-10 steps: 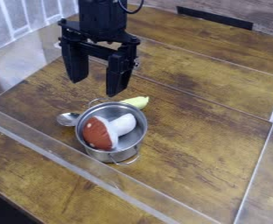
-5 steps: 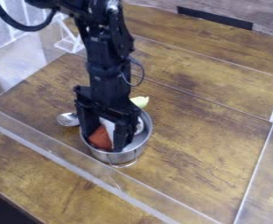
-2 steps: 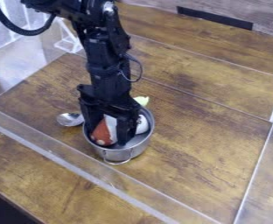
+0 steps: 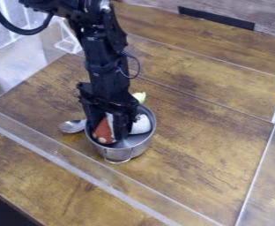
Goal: Remove the mushroom from the silver pot and put it on the table
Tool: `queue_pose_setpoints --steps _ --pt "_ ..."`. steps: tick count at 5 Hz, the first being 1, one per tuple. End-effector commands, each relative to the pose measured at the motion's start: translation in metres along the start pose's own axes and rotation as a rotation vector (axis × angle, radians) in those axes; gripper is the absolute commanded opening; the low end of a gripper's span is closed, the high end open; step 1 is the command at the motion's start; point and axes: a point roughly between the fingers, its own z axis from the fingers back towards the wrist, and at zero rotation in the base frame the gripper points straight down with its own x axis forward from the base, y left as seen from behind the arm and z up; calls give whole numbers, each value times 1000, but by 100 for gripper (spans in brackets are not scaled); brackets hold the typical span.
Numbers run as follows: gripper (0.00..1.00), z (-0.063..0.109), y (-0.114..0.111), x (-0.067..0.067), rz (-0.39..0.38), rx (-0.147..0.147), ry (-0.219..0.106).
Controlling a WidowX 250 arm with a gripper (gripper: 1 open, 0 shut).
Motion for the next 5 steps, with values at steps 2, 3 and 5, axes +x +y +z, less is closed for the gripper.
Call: queue_pose_setpoints --steps 2,3,5 --pt "0 -13 12 1 -11 -7 30" --pt "0 -13 17 2 -16 -8 37" --pt "0 -12 24 3 -28 -9 55"
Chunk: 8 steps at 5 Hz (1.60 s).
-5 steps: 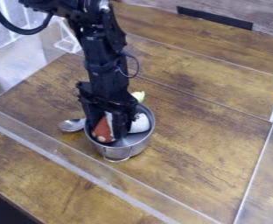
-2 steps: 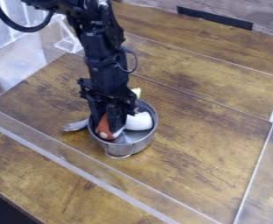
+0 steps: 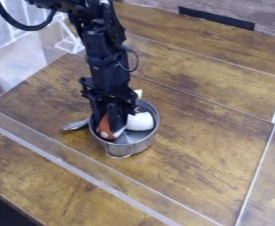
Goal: Remove the mushroom from the silver pot and put it on the table
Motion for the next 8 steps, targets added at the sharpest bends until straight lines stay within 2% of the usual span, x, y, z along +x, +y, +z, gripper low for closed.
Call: queue_pose_setpoints --steps 1,5,8 --pt "0 -12 17 -8 12 1 46" --pt "0 -10 29 -12 9 -5 80" --pt "0 53 6 2 -23 58 -19"
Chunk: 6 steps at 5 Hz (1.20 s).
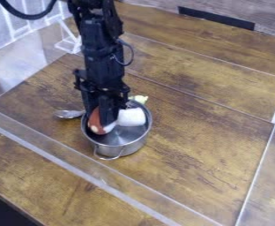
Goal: Remove the mushroom from the silver pot and put it on the table
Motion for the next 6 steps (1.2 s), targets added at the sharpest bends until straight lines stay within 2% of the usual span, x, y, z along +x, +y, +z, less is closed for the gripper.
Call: queue_pose_setpoints --steps 1,2,3,4,5,6 --pt "0 46 -12 12 -30 42 -111" --pt "0 62 -31 16 -57 57 -132" --pt "0 70 -60 19 -91 60 -149" --pt "0 69 -93 22 -140 51 -159" --pt "0 55 -127 25 -202 25 -160" --pt "0 35 -146 27 -244 6 -150"
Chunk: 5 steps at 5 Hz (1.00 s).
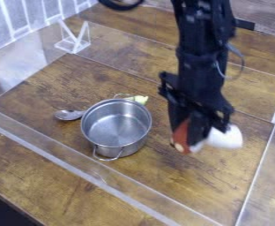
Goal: Remove the mushroom from the silver pot and put it on the table
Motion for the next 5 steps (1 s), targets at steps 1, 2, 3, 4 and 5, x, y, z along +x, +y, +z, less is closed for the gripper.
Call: queue_pose_setpoints --steps 1,2,3,4,5 --pt "0 -5 -15 8 -37 -14 -39" --pt "0 -24 -17 11 -59 -27 -22" --pt "0 -33 -14 15 -88 -32 -8" --pt "0 -33 -12 16 -100 -34 5" --pt "0 -32 -10 17 -104 -37 18"
